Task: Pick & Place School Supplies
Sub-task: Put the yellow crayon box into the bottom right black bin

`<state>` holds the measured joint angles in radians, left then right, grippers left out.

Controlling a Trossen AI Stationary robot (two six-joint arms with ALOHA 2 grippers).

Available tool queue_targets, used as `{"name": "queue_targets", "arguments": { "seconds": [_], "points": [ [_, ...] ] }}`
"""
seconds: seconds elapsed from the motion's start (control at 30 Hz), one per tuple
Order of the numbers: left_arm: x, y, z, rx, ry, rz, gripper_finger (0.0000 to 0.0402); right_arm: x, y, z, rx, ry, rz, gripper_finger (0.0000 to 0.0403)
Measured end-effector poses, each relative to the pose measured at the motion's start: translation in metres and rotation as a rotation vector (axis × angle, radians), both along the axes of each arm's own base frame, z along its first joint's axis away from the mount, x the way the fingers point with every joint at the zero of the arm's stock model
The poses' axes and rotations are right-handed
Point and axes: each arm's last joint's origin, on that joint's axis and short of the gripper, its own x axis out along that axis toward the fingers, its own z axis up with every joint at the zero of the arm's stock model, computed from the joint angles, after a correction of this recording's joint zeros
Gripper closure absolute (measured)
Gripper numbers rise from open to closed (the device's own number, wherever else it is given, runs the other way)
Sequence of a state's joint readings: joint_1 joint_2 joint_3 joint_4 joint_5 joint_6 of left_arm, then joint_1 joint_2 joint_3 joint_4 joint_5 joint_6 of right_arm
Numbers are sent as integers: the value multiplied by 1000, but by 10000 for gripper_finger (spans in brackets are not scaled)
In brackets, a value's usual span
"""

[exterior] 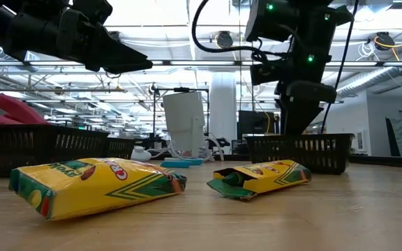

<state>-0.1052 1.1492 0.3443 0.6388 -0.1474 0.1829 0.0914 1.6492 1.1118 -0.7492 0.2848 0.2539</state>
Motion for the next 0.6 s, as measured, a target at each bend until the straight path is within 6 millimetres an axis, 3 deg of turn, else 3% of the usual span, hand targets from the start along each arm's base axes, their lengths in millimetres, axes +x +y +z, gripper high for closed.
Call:
{"name": "queue_targets", "arguments": {
  "seconds": [0.17,0.37,0.47,0.6],
  "points": [
    [0,0,0,0,0,0,174,-1,-1,6,0,-26,-4,152],
    [0,0,0,0,0,0,174,-4,5,20,16,-90,47,161],
    [0,0,0,0,0,0,174,-3,21,28,91,-160,122,170],
    [0,0,0,2,0,0,174,0,56,29,180,-225,280,171]
  ]
}}
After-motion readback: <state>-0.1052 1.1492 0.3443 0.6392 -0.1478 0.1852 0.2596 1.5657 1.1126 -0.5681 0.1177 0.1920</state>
